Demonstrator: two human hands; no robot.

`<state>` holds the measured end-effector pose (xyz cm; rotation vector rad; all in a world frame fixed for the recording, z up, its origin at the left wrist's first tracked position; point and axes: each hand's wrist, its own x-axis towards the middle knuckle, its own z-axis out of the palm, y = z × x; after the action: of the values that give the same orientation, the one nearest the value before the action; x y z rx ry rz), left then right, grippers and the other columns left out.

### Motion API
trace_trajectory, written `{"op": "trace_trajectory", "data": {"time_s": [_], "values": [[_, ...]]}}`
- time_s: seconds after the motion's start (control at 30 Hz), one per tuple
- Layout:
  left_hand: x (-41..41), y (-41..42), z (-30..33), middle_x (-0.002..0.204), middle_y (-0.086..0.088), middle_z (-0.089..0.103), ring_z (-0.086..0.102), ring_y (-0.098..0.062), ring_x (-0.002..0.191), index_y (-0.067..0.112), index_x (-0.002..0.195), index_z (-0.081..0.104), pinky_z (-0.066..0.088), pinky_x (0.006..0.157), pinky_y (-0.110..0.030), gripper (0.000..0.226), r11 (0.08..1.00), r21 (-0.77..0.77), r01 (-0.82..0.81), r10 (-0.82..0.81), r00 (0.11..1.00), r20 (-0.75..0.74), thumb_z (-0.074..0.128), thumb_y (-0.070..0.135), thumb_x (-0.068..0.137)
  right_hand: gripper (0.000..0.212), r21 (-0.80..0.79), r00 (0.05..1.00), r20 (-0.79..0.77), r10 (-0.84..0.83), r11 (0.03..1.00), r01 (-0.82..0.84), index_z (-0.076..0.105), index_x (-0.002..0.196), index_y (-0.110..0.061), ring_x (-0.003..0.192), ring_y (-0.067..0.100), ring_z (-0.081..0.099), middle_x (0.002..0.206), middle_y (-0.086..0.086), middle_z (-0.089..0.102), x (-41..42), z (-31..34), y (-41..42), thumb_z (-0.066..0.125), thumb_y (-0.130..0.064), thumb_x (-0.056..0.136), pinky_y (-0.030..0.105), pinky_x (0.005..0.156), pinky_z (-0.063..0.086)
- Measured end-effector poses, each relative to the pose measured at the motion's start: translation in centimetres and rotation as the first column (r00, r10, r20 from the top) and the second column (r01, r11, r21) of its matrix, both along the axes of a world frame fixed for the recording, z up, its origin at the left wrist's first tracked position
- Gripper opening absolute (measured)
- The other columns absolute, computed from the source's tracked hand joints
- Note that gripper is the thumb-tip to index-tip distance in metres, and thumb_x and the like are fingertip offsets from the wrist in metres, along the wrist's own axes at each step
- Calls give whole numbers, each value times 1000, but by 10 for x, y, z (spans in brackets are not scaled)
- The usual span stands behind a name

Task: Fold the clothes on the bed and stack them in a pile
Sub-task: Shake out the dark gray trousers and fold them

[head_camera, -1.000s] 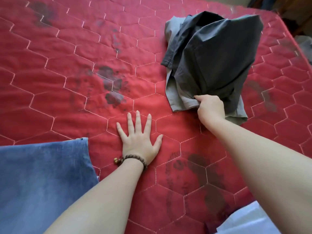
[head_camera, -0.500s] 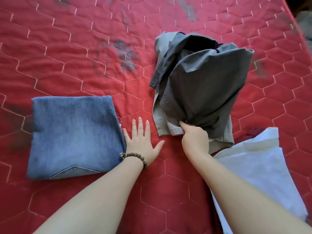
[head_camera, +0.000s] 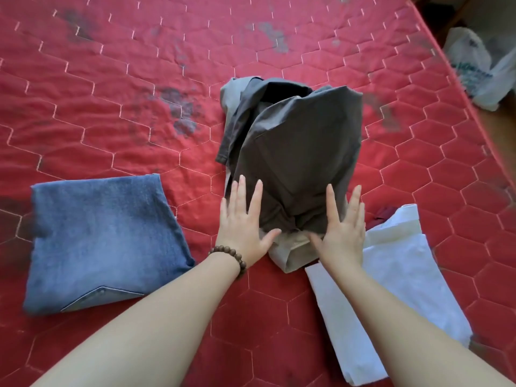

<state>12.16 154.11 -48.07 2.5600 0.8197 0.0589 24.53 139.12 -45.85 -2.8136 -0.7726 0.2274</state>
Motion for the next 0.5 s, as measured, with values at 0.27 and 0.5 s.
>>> {"op": "trace_trajectory", "data": {"time_s": [0.27,0.5], "values": [[30,-19,-6,160,-7,-15,-14,-23,147,23,152,-9,7,120,-45,114,988,-149,-46,50,999,20,66,62,76,48,251,989,-149,-15,967,53,57,126,-18,108,30,53,118,8,56,38,-19,16,54,-1,81,33,78,43],[40,-22,37,161,-7,3,0,-21,148,17,153,8,11,119,-44,109,995,-82,-57,67,991,117,69,58,74,12,424,992,96,86,898,-119,71,95,-5,115,32,47,129,14,51,41,49,21,63,-7,86,36,93,41]]}}
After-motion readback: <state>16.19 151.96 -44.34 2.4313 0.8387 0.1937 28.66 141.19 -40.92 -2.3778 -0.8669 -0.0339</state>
